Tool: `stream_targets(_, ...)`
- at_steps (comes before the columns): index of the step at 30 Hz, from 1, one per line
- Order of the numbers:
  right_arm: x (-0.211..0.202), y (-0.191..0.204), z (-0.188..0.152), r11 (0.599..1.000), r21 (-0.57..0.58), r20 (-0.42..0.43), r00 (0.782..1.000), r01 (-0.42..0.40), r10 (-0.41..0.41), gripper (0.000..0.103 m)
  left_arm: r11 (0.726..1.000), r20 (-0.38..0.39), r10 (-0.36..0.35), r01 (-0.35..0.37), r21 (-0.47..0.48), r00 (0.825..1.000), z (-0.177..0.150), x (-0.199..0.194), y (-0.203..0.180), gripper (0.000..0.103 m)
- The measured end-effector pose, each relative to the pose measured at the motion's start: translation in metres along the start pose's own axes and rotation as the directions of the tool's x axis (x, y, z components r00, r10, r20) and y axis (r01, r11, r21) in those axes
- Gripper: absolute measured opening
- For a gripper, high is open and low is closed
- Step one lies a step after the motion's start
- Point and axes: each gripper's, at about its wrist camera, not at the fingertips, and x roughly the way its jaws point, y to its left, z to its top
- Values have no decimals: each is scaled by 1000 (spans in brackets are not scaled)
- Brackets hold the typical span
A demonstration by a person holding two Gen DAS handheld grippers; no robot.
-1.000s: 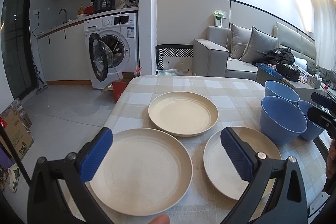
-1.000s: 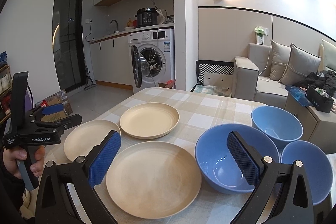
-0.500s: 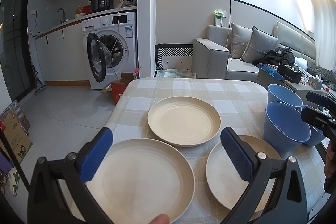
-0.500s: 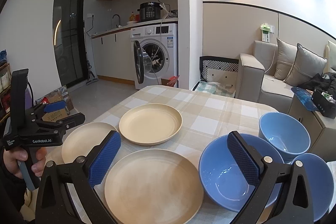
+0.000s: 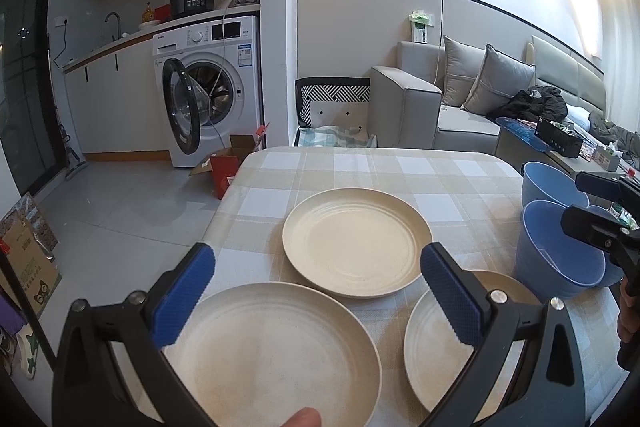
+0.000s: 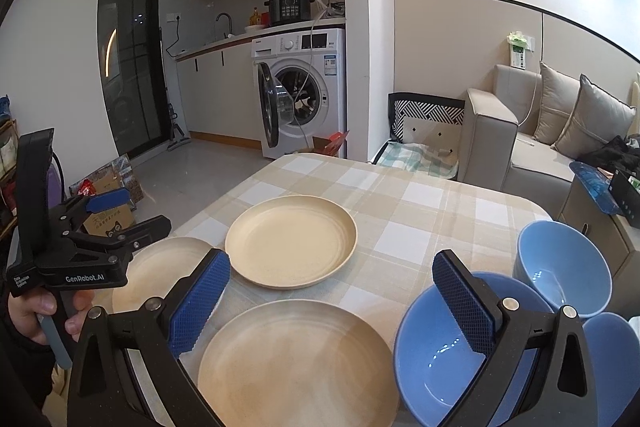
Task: Organize plates and bowls
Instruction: 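Move the right tool toward the nearest cream plate's rim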
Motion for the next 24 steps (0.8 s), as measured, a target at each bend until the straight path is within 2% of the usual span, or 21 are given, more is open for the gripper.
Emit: stream_targets(24,67,-7,43,998,59,-106,994,-6,12,103,999,-5,25,-25,-21,1000,23,33,13,103)
